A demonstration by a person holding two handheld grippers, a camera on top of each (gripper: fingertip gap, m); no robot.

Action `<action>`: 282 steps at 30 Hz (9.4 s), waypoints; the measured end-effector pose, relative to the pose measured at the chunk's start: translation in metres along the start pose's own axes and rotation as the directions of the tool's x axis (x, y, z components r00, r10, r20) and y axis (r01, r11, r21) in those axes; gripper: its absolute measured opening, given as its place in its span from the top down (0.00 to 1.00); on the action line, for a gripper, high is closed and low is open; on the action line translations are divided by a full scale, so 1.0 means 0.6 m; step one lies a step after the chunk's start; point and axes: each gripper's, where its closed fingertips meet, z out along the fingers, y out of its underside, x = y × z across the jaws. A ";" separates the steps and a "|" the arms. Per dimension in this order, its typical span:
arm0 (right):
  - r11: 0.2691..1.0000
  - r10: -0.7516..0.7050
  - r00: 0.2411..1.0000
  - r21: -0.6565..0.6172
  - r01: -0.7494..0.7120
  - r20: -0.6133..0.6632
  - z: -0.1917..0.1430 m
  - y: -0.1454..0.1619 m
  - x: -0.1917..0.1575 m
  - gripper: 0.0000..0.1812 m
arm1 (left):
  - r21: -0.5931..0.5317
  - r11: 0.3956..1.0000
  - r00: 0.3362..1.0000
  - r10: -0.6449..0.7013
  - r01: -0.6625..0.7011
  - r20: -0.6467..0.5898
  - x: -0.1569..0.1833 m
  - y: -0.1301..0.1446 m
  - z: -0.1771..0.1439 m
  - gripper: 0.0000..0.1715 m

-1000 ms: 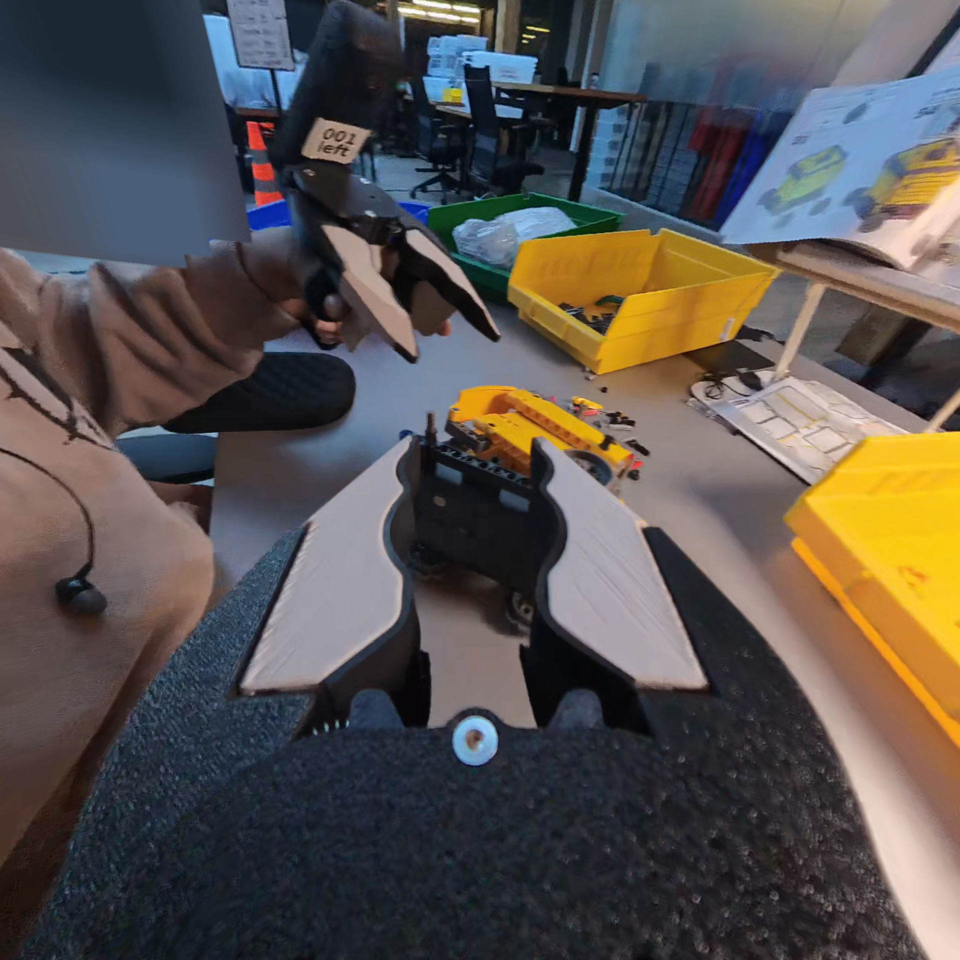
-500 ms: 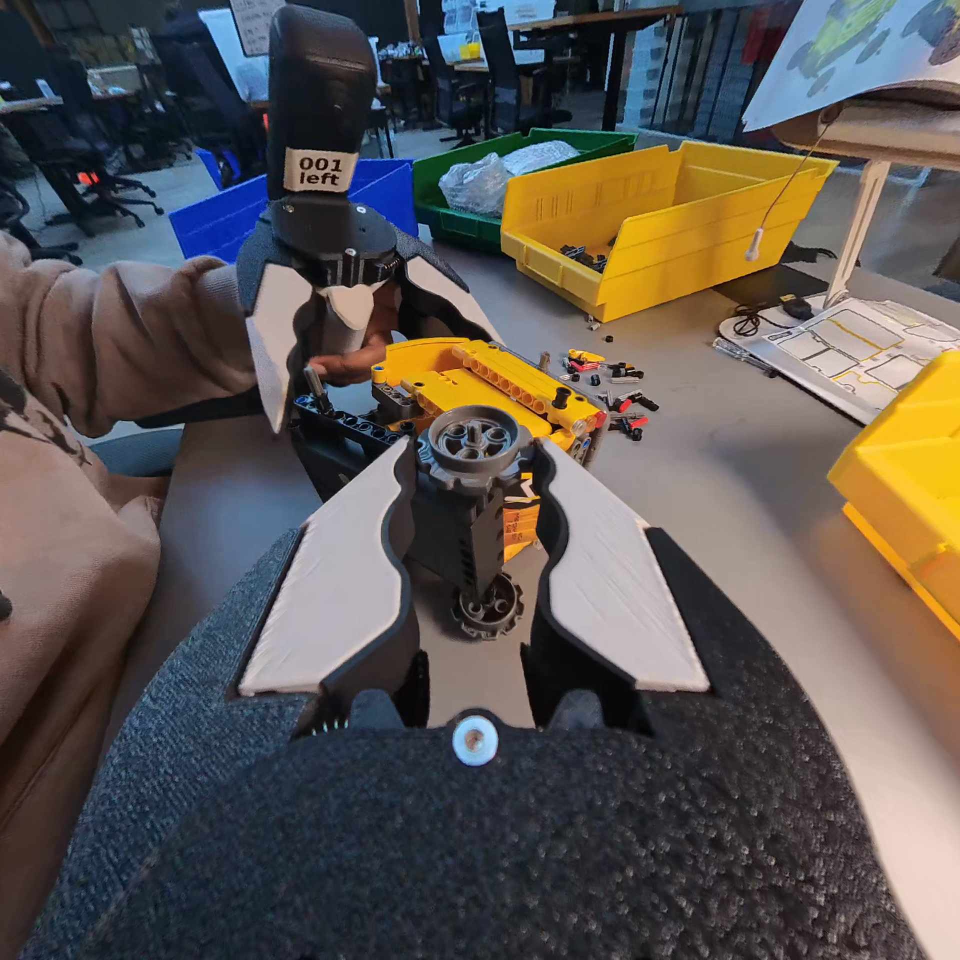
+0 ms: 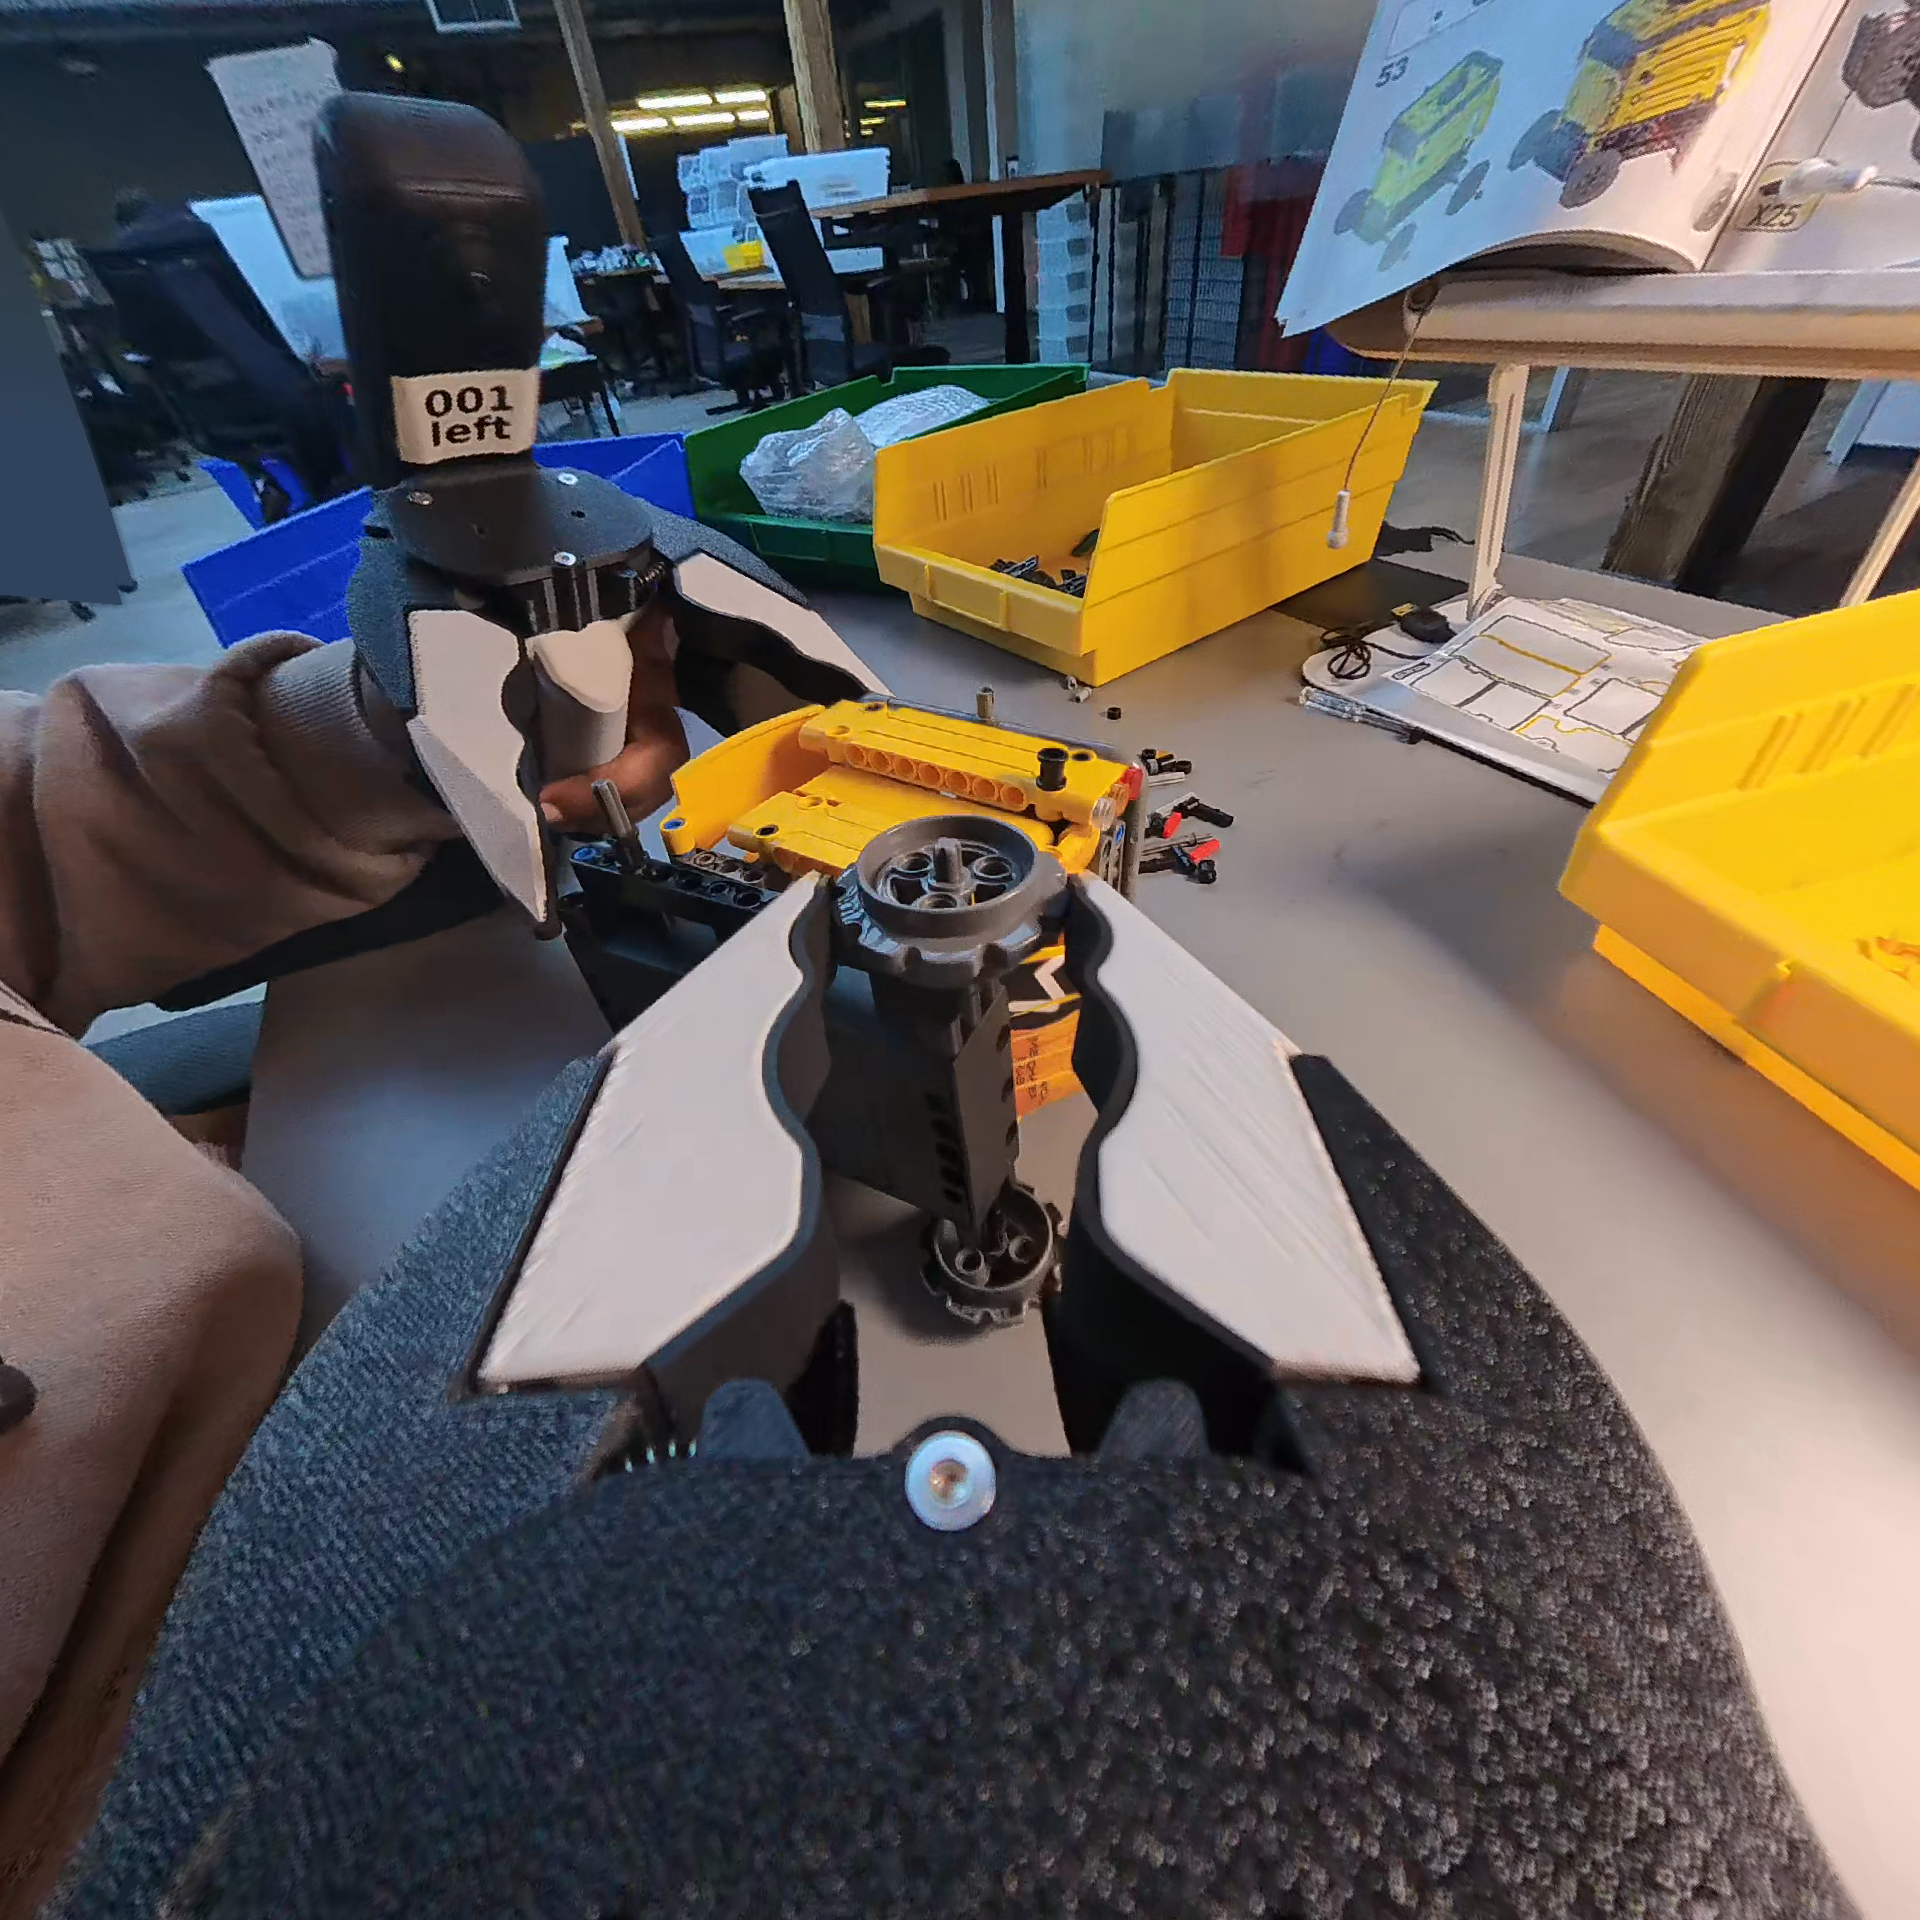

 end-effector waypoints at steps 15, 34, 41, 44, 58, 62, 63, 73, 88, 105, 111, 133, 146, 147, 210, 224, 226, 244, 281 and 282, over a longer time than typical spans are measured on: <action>0.997 -0.025 0.996 -0.068 0.031 0.088 -0.009 0.008 -0.025 0.77 | 0.022 0.993 0.993 0.114 -0.114 -0.004 0.052 -0.069 -0.030 0.60; 0.963 -0.235 0.884 -0.024 0.267 0.405 -0.010 0.023 -0.105 0.78 | -0.431 0.792 0.902 0.381 -0.433 -0.204 0.070 -0.027 0.033 0.71; 0.974 -0.187 0.869 -0.027 0.224 0.458 -0.009 0.025 -0.114 0.77 | -0.477 0.769 0.905 0.357 -0.425 -0.231 0.076 -0.019 0.034 0.76; 0.983 -0.142 0.907 -0.051 0.176 0.397 -0.005 0.024 -0.100 0.77 | -0.469 0.793 0.919 0.301 -0.390 -0.256 0.083 -0.025 0.027 0.93; 0.984 0.171 0.942 -0.010 -0.176 0.287 0.005 0.015 -0.113 0.75 | -0.457 0.863 0.949 0.072 -0.214 -0.308 0.107 -0.016 0.043 0.94; 0.993 0.110 0.957 0.020 -0.119 0.267 0.006 0.014 -0.116 0.77 | -0.447 0.870 0.946 0.064 -0.209 -0.319 0.108 -0.015 0.043 0.95; 0.995 0.087 0.962 0.022 -0.096 0.260 0.006 0.014 -0.116 0.77 | -0.444 0.871 0.946 0.064 -0.209 -0.319 0.108 -0.014 0.043 0.95; 0.993 0.072 0.947 0.066 -0.098 0.314 0.003 0.003 -0.127 0.78 | -0.402 0.886 0.943 0.103 -0.231 -0.316 0.117 -0.014 0.040 0.95; 0.979 0.088 0.921 0.135 -0.150 0.381 -0.003 -0.021 -0.124 0.79 | -0.409 0.873 0.931 0.123 -0.266 -0.344 0.118 -0.025 0.047 0.93; 0.995 0.002 0.925 0.088 -0.038 0.379 -0.005 -0.006 -0.128 0.76 | -0.454 0.845 0.936 0.141 -0.284 -0.322 0.120 -0.023 0.047 0.94; 0.997 -0.010 0.946 0.072 -0.014 0.324 -0.012 0.002 -0.119 0.77 | -0.526 0.802 0.945 0.141 -0.284 -0.295 0.111 -0.015 0.035 0.96; 0.960 0.083 0.928 0.220 -0.172 0.364 -0.011 -0.036 -0.121 0.80 | -0.523 0.816 0.946 0.086 -0.247 -0.313 0.113 -0.024 0.038 0.96; 0.915 0.090 0.921 0.334 -0.228 0.380 -0.027 -0.070 -0.101 0.79 | -0.528 0.803 0.937 0.103 -0.276 -0.333 0.121 -0.025 0.059 0.96; 0.836 0.091 0.897 0.456 -0.305 0.432 -0.055 -0.131 -0.095 0.79 | -0.507 0.812 0.917 0.080 -0.288 -0.392 0.150 -0.020 0.070 0.99; 0.961 -0.214 0.959 -0.135 0.240 0.185 -0.074 0.028 -0.073 0.75 | 0.128 0.951 0.325 -0.220 0.282 0.920 -0.214 0.128 -0.614 0.79; 0.961 -0.222 0.970 -0.146 0.235 0.100 -0.063 0.046 -0.066 0.85 | 0.019 0.998 0.981 -0.055 0.053 0.187 -0.018 0.003 -0.164 0.74; 0.959 -0.234 0.968 -0.140 0.245 0.089 -0.064 0.045 -0.067 0.87 | 0.003 0.999 0.997 -0.043 0.043 0.069 0.011 0.001 -0.110 0.72; 0.682 -0.721 0.693 -0.179 0.709 -0.007 -0.044 0.030 -0.056 0.93 | -0.145 0.899 0.883 0.435 -0.414 0.176 -0.039 0.033 0.061 0.80; 0.837 -0.331 0.914 -0.374 0.399 0.236 -0.025 0.141 0.013 0.81 | -0.124 0.991 0.997 0.052 -0.058 -0.048 -0.110 0.067 0.005 0.87; 0.835 -0.308 0.918 -0.392 0.386 0.248 -0.022 0.152 0.010 0.81 | -0.138 0.989 0.998 0.062 -0.061 0.004 -0.125 0.067 0.011 0.86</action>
